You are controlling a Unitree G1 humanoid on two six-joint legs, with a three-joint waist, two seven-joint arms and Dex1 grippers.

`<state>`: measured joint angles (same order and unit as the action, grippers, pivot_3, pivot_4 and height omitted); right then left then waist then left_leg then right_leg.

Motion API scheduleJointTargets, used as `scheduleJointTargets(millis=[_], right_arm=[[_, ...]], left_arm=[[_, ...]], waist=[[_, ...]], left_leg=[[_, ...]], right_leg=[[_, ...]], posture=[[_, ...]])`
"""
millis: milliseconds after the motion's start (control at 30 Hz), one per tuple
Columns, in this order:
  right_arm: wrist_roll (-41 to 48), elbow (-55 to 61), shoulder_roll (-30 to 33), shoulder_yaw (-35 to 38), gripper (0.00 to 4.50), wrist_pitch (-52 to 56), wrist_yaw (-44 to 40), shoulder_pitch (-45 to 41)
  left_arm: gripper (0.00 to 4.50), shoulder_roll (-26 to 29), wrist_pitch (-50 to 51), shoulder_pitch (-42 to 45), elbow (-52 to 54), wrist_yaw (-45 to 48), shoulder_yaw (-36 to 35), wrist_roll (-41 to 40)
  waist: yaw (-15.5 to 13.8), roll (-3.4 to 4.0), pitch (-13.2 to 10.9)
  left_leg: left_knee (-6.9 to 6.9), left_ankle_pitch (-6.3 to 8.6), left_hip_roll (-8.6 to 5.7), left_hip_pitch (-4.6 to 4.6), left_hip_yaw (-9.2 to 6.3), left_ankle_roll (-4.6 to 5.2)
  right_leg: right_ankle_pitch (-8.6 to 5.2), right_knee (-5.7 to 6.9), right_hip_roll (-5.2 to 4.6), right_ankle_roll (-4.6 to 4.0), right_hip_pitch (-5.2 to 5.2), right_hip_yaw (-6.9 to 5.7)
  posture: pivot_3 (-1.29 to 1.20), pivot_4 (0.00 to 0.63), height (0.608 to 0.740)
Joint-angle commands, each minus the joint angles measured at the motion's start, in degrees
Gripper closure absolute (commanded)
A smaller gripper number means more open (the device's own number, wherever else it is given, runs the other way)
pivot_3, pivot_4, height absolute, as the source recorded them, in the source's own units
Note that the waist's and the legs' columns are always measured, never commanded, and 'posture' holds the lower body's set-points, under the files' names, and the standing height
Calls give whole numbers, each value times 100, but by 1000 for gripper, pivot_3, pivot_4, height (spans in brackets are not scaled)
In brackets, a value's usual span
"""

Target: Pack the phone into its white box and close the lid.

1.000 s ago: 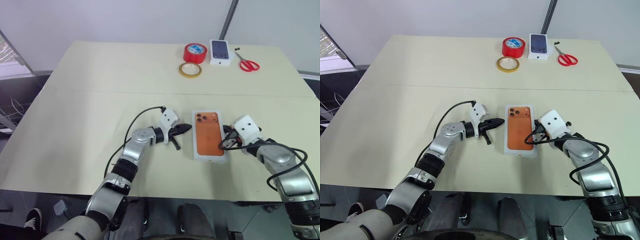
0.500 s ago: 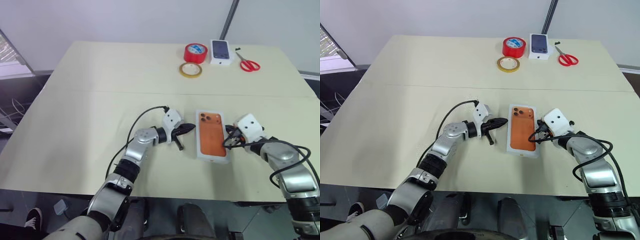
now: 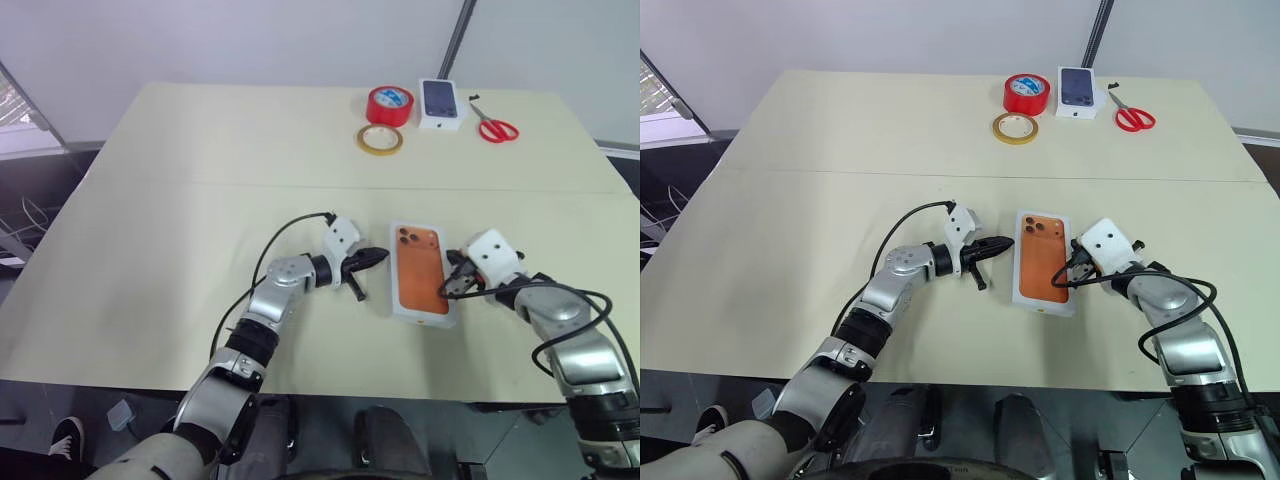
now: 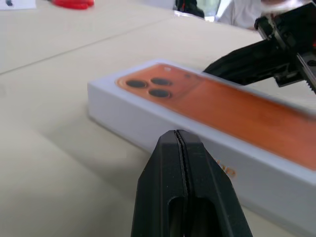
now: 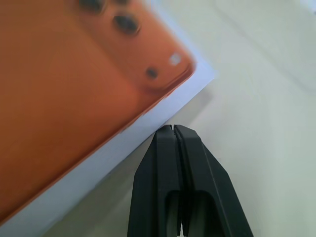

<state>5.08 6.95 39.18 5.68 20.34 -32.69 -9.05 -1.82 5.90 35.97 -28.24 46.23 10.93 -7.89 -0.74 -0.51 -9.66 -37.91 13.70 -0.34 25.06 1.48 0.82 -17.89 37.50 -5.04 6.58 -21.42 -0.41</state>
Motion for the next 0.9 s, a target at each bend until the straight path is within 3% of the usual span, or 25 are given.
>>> scheduleJointTargets(millis=[33,200,367,433,533,633,667,767,900], right_arm=[[448,122,18,558,4445,-149,-136,-216],[1426,565,-75,680,4445,163,-881,-119],[1036,662,200,114,4445,197,-1163,407],[355,590,495,-400,4445,10,-1159,703],[86,581,548,-671,4445,10,-1060,871],[343,682,338,-527,4445,297,-952,732],[645,724,209,-352,4211,462,-973,648],[1051,760,52,-69,3200,558,-1082,451],[1501,758,-128,249,1099,454,-1192,150]], left_arm=[[4500,-63,188,171,632,20,-189,-367],[4500,-262,206,611,283,-36,-172,-418],[4500,-378,-67,1059,-1091,-325,253,283],[4500,-358,-21,1202,-1762,-618,486,699],[4500,-307,-223,1193,-2046,-620,658,954],[4500,-249,15,1074,-1875,-242,517,706],[4500,-227,91,1059,-1812,-168,413,592],[3614,-135,189,997,-1436,-21,135,316],[1551,252,305,747,-417,102,-172,34]], waist=[[-6,0,0],[-13,-1,0],[-6,-1,1],[1,5,4],[-13,-46,37],[1,-53,43],[3,-56,47],[11,-50,50],[44,-36,43]], left_leg=[[0,0,0,0,0,0],[-3,0,-1,0,0,0],[-5,2,-2,0,0,3],[-6,2,-2,0,1,4],[-5,3,-1,-15,-4,6],[3,16,2,-80,-9,14],[3,17,3,-80,-9,14],[5,17,10,-77,-10,12],[10,18,10,-65,-5,10]], right_leg=[[0,0,0,0,1,0],[0,-1,0,0,5,-1],[-1,-2,2,2,7,-2],[-1,0,2,2,3,-2],[-3,-1,5,4,21,-4],[-5,-32,2,3,97,-8],[-5,-32,0,3,97,-7],[-4,-31,-12,3,91,0],[-4,-28,-17,2,71,5]], posture=[[0,150,728],[0,150,728],[0,150,728],[0,150,728],[0,150,728],[0,150,728],[0,150,728],[0,150,728],[0,150,728]])
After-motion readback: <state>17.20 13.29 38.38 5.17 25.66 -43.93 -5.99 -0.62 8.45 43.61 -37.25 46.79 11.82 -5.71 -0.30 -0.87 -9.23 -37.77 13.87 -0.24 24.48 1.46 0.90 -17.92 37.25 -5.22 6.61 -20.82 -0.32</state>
